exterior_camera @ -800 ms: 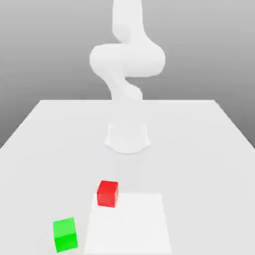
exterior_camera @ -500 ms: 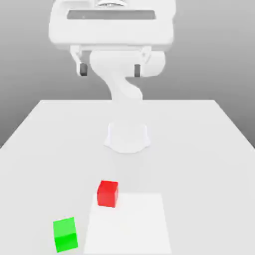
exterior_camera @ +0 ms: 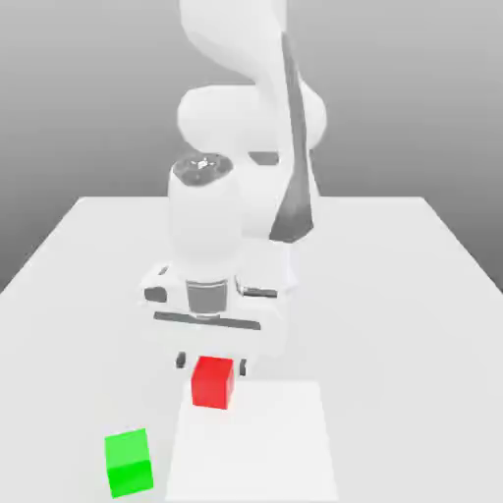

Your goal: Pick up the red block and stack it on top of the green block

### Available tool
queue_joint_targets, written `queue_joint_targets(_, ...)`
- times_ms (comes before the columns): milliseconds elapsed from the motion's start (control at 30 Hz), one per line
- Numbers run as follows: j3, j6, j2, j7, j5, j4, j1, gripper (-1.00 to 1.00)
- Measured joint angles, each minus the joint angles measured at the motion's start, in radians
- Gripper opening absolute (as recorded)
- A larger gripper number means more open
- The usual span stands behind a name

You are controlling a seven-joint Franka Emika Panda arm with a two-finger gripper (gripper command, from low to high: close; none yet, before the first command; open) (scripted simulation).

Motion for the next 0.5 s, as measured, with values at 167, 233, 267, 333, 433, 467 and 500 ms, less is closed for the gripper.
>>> queue_joint_targets(167,0.0,0.0,0.0,0.003,-0.003,0.0,0.0,-1.0)
queue_joint_targets(233,0.004,0.007,0.008,0.002,-0.002,0.001,-0.005,-1.0)
queue_joint_targets(267,-0.001,-0.012,-0.014,0.007,-0.009,-0.002,-0.001,-1.0)
queue_joint_targets(333,-0.009,-0.066,-0.076,0.021,-0.028,-0.011,0.002,-1.0)
queue_joint_targets(433,-0.014,-0.156,-0.182,0.036,-0.05,-0.026,-0.001,-1.0)
queue_joint_targets(467,-0.013,-0.187,-0.218,0.04,-0.056,-0.031,-0.003,-1.0)
queue_joint_targets(500,-0.015,-0.216,-0.243,0.039,-0.057,-0.028,-0.004,-1.0)
